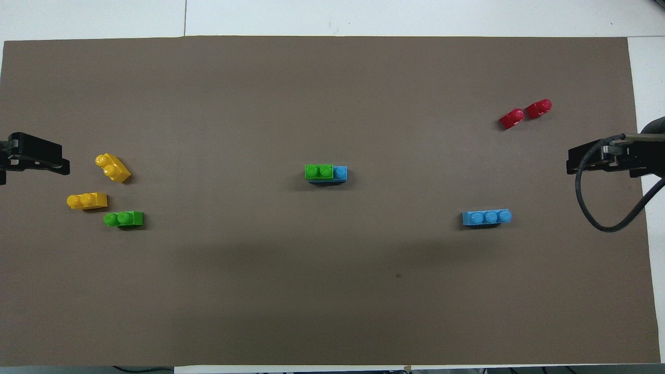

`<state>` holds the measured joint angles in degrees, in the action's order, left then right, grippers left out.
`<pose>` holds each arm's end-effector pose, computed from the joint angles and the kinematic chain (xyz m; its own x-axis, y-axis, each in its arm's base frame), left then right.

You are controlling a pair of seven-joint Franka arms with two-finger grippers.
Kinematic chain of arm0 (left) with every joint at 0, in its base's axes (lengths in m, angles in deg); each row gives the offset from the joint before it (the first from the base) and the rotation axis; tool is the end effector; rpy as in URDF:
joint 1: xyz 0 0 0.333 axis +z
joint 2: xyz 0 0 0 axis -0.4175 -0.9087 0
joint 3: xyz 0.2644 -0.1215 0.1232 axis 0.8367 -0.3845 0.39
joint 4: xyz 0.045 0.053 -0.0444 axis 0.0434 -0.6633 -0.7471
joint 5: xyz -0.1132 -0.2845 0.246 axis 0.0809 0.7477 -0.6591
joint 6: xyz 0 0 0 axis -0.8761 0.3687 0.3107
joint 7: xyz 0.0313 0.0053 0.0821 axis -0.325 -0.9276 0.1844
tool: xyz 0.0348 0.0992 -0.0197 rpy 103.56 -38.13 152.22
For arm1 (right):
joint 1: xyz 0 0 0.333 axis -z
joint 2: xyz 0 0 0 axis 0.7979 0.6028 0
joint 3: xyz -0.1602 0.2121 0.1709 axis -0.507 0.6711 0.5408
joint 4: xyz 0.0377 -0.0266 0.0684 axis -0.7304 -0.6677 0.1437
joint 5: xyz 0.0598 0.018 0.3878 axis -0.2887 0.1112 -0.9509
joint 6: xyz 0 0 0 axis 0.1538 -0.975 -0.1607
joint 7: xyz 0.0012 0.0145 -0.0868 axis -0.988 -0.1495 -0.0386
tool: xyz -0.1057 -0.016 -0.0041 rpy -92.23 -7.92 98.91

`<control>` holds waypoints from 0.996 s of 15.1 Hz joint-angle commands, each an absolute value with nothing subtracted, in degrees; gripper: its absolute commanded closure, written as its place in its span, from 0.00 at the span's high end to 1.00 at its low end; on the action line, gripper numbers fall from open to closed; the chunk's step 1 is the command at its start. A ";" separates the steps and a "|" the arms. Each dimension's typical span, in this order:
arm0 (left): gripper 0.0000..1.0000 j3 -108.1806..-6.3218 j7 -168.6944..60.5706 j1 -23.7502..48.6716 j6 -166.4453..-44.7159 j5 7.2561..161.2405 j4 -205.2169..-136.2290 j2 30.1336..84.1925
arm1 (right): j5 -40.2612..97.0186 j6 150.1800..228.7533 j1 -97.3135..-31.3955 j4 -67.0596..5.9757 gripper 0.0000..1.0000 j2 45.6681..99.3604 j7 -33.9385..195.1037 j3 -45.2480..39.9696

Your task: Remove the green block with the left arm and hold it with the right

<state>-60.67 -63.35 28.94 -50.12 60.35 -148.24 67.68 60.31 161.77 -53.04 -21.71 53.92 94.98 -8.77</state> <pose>0.5378 -0.0236 0.6466 0.9960 0.0666 -0.0588 0.0676 -0.9976 0.0156 0.5344 0.0088 0.6173 0.9956 -0.0896 -0.0279 -0.0888 -0.9957 0.0277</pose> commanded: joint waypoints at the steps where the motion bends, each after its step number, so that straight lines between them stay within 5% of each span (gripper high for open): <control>1: 1.00 -60.99 -64.32 29.51 -50.08 61.22 -147.22 67.22 | 60.02 163.10 -52.23 -23.65 1.00 52.43 94.91 -8.35; 15: 1.00 -61.08 -63.35 29.51 -49.99 61.57 -150.90 69.33 | 57.65 163.27 -51.08 -23.91 1.00 52.34 94.20 -9.14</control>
<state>-60.72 -63.41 28.94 -50.05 60.48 -148.92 67.71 59.10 161.77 -51.84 -21.93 53.92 94.92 -9.22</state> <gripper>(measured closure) 0.000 0.000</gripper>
